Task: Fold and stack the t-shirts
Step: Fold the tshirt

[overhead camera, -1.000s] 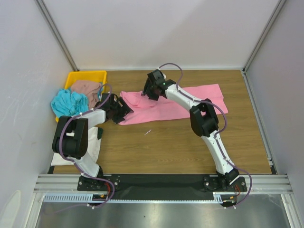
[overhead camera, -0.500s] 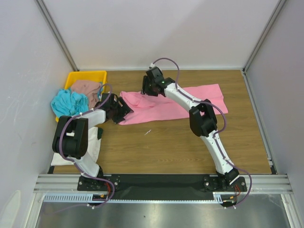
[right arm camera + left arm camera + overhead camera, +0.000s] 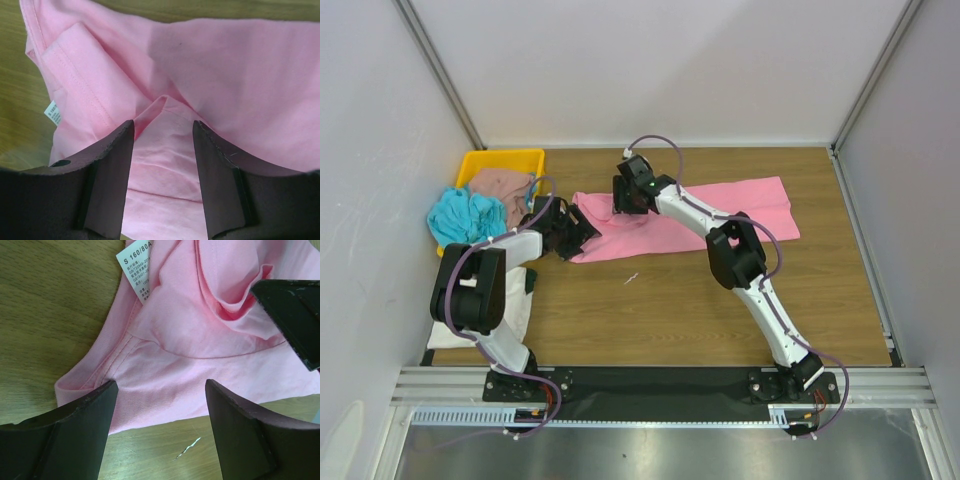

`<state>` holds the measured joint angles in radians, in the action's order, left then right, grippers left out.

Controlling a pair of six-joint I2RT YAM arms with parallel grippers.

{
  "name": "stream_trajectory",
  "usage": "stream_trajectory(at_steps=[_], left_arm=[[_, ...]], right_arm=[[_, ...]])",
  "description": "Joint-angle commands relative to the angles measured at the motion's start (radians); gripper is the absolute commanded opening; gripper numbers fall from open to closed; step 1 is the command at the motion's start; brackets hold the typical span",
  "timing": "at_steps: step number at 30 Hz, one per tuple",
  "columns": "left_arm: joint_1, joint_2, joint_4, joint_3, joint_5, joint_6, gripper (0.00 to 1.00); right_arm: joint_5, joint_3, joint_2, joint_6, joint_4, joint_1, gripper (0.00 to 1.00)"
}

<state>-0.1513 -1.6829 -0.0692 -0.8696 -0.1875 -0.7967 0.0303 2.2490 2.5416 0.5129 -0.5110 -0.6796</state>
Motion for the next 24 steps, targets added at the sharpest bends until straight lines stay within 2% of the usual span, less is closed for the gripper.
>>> stream_trajectory(at_steps=[1,7,24], left_arm=[[-0.002,-0.049,-0.044,0.024,0.034,0.01,0.79],[-0.002,-0.049,-0.044,0.024,0.034,0.01,0.79],[-0.002,-0.049,-0.041,0.026,0.029,0.01,0.79]], right_arm=[[0.054,0.06,-0.003,-0.045,0.008,0.0,0.56],[0.123,0.063,-0.011,-0.05,0.011,-0.003,0.52],[0.105,0.095,0.043,-0.057,0.012,-0.023,0.41]])
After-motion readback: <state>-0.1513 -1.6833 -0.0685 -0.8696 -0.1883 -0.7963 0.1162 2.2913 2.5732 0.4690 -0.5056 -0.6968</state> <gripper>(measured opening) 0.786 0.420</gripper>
